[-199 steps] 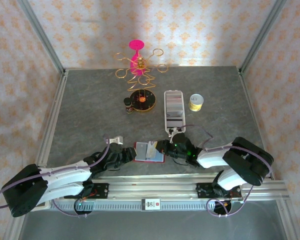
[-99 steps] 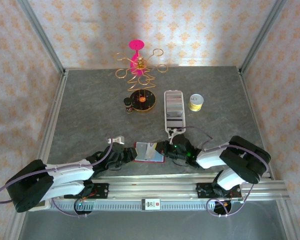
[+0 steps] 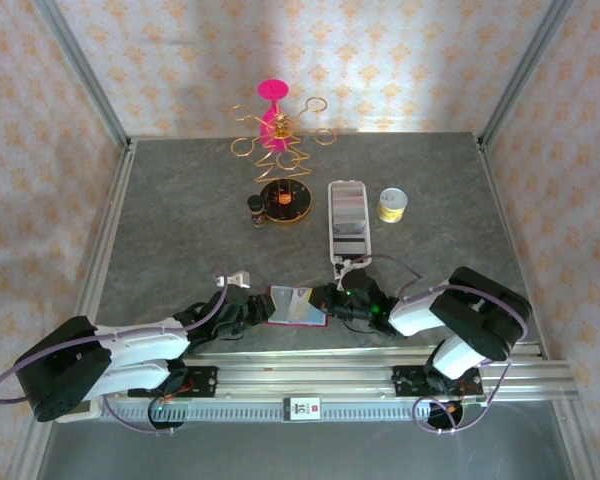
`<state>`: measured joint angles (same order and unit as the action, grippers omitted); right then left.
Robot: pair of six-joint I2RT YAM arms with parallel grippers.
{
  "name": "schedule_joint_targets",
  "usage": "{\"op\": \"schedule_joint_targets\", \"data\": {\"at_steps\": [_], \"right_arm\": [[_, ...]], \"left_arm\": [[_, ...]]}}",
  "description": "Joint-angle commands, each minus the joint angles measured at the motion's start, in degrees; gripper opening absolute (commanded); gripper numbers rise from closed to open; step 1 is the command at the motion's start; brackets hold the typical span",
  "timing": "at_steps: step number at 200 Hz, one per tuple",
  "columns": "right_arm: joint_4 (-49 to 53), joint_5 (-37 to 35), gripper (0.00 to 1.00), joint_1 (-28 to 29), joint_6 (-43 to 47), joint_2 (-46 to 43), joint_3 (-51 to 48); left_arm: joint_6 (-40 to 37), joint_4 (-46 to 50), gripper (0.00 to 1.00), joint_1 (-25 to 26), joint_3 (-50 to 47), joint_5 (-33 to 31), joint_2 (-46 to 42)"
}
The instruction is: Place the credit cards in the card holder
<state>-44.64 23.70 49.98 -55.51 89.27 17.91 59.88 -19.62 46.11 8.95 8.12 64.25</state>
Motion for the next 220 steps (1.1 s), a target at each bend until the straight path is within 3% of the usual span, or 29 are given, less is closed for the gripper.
{"op": "schedule_joint_targets", "data": {"at_steps": [1,123,220], "right_arm": [[0.5,1.5,0.0,0.8,0.4,1.8,1.6],[0.7,4.4,0.0,1.5,1.4,6.5,6.4],[2.8,2.0,0.0,3.6,0.0,9.6,10.4]], "left_arm": [[-0.6,-2.3,0.37,0.0,0.7,2.1,2.2],[0.5,-6.5,0.35,0.0,0.6,4.3,4.5],[2.3,-8.2,0.35,0.0,-0.3,4.4,1.6]]}}
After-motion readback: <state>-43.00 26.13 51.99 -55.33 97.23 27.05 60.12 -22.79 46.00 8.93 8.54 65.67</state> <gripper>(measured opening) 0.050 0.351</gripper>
